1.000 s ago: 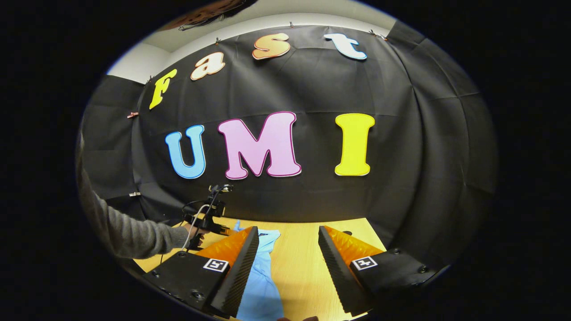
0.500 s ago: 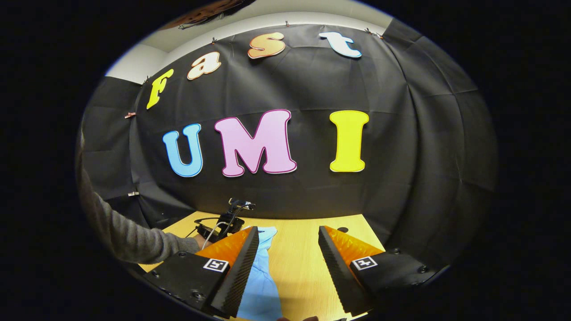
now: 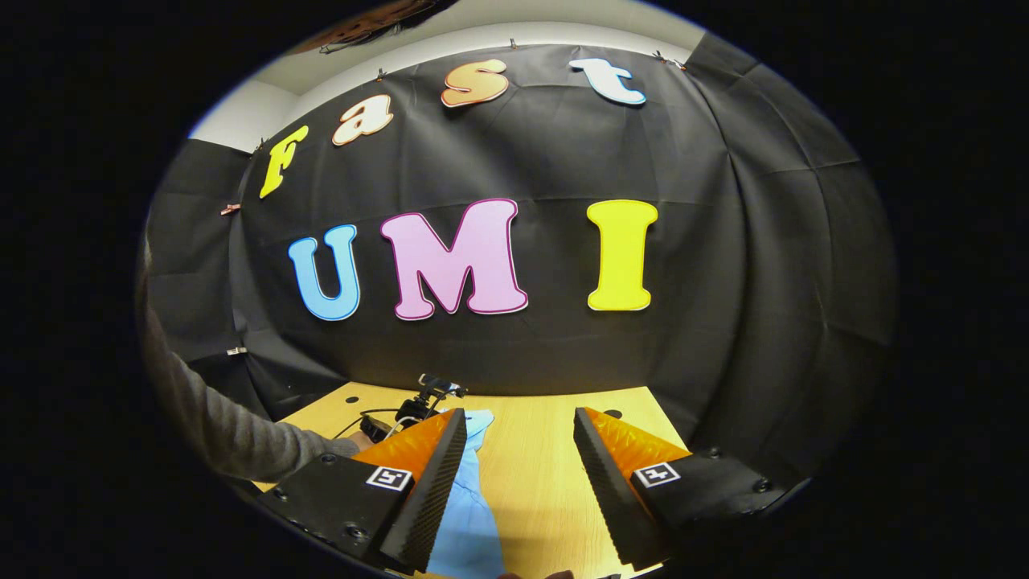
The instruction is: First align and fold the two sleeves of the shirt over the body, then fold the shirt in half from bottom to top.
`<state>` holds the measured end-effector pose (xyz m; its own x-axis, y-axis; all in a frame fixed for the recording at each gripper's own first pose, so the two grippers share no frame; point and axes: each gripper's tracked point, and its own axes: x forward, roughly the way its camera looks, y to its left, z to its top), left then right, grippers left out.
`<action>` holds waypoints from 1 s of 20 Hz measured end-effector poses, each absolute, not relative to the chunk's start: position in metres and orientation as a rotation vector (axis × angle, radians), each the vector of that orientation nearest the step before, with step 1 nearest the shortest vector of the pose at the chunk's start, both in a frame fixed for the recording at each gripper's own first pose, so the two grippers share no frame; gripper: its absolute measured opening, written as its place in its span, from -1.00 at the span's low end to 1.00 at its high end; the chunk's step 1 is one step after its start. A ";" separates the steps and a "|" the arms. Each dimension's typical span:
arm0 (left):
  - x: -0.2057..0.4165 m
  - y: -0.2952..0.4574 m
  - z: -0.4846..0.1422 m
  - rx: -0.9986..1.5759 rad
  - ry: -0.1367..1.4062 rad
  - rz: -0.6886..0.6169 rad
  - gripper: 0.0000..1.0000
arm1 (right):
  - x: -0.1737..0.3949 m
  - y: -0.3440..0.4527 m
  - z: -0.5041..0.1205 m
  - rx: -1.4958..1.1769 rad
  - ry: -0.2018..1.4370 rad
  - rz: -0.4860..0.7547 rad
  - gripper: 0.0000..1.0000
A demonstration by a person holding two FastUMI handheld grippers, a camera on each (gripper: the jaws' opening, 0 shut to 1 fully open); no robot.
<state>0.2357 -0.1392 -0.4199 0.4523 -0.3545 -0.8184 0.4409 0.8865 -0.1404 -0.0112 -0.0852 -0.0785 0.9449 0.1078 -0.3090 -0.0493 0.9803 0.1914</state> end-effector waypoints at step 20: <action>0.145 -0.059 -0.144 -0.028 0.344 -0.354 0.96 | -0.020 -0.037 -0.038 0.162 0.264 0.120 0.70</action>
